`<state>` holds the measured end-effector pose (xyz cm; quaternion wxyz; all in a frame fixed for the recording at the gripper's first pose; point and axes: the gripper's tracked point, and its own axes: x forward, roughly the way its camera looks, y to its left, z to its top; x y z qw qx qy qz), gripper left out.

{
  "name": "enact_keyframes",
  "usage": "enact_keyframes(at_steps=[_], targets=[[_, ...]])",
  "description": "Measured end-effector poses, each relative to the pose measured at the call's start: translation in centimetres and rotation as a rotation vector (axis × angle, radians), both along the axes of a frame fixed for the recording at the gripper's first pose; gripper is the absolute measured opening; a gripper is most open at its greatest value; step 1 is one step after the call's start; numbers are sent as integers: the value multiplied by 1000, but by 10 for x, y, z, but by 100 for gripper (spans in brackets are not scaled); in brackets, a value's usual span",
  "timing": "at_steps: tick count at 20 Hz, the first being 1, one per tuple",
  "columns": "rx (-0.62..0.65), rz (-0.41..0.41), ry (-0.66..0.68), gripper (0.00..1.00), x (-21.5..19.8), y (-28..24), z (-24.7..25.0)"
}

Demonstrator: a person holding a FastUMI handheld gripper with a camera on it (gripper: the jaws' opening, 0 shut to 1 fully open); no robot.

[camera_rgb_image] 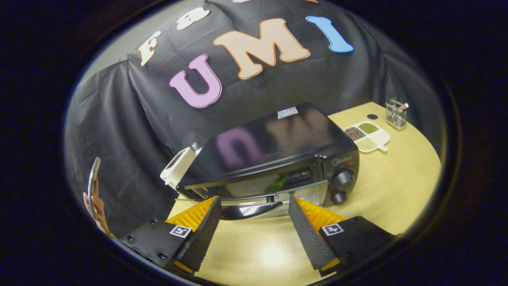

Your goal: Open the toaster oven, put the food inside, and close the toaster oven door.

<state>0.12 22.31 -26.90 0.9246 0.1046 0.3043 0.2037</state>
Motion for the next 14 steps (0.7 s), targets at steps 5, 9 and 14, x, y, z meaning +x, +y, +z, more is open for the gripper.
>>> enact_keyframes(at_steps=[5,9,14], targets=[[2,-3,-21,100,19,7,2],[8,1,-38,100,20,6,2],[11,-4,-41,100,21,6,2]])
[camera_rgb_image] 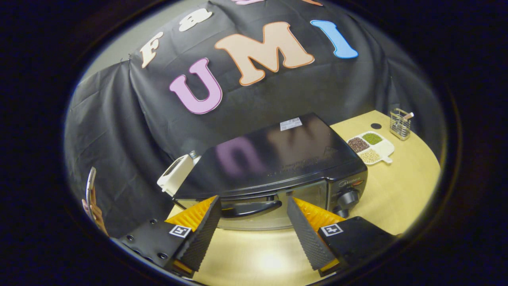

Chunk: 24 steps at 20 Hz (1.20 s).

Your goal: Open the toaster oven, put the food inside, and close the toaster oven door.

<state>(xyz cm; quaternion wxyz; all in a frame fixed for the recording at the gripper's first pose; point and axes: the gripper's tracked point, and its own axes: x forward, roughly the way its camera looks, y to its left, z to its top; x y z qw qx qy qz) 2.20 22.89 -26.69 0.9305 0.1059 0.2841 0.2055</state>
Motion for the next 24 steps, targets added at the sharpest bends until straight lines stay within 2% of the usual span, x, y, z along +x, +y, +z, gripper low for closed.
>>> enact_keyframes(at_steps=[6,8,10,14,18,21,24], targets=[[2,-15,4,100,2,-1,1],[-49,-36,-5,100,2,-7,9],[-80,-30,-85,100,3,-8,48],[-106,-39,-350,100,5,-16,172],[-176,-47,-528,100,-10,-27,255],[-185,-29,-600,100,-27,-22,282],[-214,-30,-597,100,-33,-24,279]])
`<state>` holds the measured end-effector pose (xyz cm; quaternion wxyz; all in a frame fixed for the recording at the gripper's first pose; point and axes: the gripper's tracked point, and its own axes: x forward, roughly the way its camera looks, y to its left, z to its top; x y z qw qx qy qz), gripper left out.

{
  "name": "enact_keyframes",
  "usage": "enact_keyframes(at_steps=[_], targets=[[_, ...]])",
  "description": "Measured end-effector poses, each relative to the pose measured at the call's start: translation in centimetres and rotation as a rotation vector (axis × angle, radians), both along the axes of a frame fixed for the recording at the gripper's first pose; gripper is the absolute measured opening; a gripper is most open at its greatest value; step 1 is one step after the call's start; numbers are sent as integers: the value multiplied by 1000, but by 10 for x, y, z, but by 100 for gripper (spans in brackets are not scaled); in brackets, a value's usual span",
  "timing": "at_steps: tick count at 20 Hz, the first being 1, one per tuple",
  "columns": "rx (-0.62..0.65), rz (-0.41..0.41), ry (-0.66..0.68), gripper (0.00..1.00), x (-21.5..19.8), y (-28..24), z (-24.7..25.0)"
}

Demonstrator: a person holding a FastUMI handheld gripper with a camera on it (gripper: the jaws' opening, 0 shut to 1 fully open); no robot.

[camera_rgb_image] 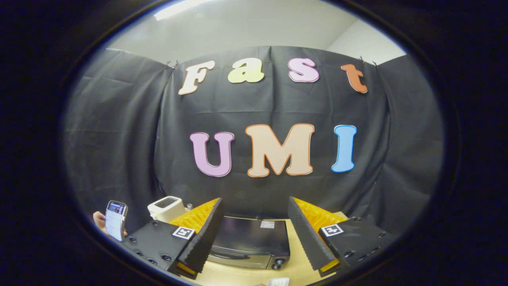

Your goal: Open the toaster oven, put the food inside, and close the toaster oven door.

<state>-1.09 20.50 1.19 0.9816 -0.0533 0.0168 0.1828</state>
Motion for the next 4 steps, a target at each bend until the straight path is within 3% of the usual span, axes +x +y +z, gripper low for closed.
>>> enact_keyframes(at_steps=[4], targets=[[-13,17,-4,100,-12,2,0]])
